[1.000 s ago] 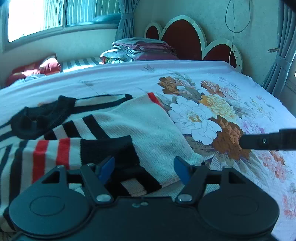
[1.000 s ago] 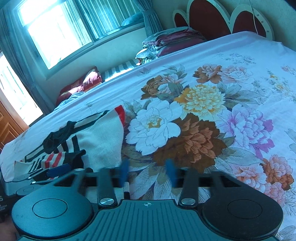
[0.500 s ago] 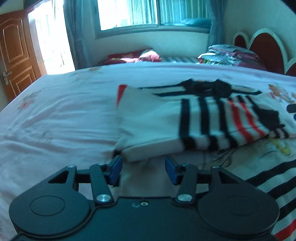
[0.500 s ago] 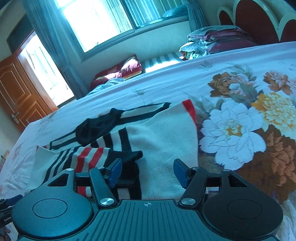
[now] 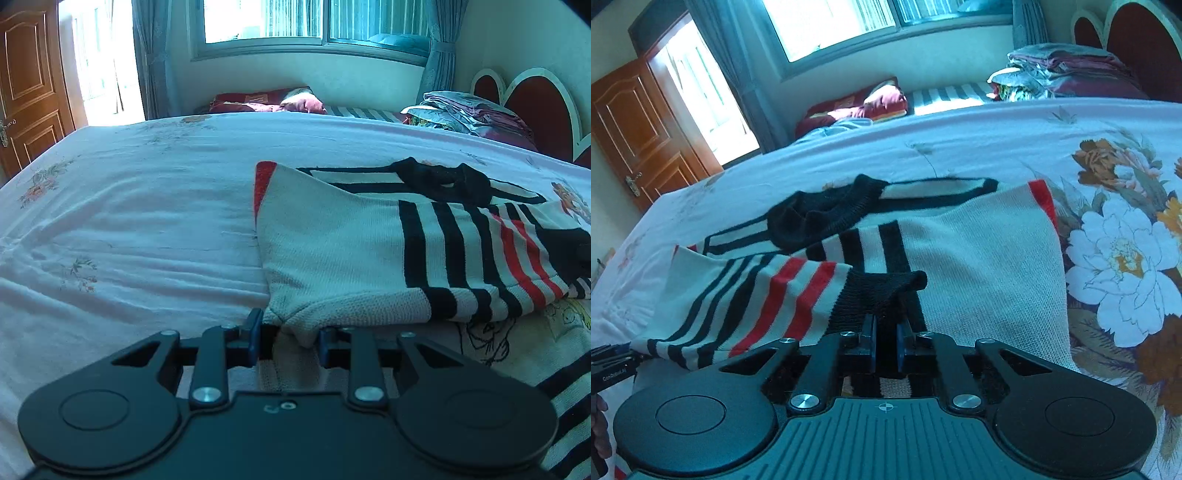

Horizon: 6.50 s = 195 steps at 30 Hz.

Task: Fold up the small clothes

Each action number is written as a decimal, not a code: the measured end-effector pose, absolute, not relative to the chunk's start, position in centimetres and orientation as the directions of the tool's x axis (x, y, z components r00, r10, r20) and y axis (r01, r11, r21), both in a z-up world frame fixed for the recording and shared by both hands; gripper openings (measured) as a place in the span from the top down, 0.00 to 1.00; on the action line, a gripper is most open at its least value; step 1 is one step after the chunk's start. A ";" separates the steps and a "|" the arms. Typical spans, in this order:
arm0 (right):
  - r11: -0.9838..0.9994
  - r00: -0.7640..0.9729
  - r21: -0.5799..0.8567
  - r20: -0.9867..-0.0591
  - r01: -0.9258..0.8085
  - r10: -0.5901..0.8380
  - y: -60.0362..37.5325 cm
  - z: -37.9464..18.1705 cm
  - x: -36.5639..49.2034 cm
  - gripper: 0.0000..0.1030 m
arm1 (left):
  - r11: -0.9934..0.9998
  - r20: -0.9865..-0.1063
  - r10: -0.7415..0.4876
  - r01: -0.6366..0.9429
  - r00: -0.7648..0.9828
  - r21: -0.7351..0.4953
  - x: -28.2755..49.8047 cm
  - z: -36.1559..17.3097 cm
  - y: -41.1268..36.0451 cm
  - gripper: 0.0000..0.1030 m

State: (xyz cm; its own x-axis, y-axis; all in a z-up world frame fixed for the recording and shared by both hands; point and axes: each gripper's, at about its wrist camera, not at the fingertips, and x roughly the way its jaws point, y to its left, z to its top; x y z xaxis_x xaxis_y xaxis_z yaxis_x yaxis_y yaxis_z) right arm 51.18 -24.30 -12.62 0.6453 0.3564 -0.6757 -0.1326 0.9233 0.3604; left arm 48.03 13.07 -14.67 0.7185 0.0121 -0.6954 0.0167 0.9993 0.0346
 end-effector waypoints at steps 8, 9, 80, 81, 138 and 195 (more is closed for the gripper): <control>0.935 0.631 0.350 -0.713 -0.058 0.306 -24.5 -14.7 50.1 0.91 | 0.995 -0.727 -0.001 0.074 0.687 0.068 48.3 -15.2 12.9 0.69; 0.936 0.634 0.347 -0.713 -0.052 0.300 -24.5 -14.5 50.1 0.90 | 0.994 -0.732 -0.013 0.090 0.681 0.067 48.0 -15.1 13.1 0.66; 0.981 0.731 0.168 -0.681 0.100 0.042 -12.7 -12.9 54.5 0.69 | 0.958 -0.643 -0.222 0.286 0.733 -0.004 57.2 -12.1 10.0 0.21; 0.979 0.726 0.200 -0.679 0.039 0.110 -11.8 -12.7 54.2 0.69 | 0.952 -0.640 -0.219 0.304 0.737 0.024 56.3 -12.1 8.4 0.21; 0.978 0.756 0.207 -0.639 -0.009 0.143 -25.9 -10.2 39.2 0.13 | 0.990 -0.687 0.084 0.020 0.722 0.142 41.4 -13.2 8.4 0.00; 0.709 0.739 0.693 -0.410 -0.130 0.535 -36.1 -7.2 29.8 0.96 | 0.790 -0.459 -0.330 -0.025 0.824 -0.613 30.6 -9.1 16.5 0.96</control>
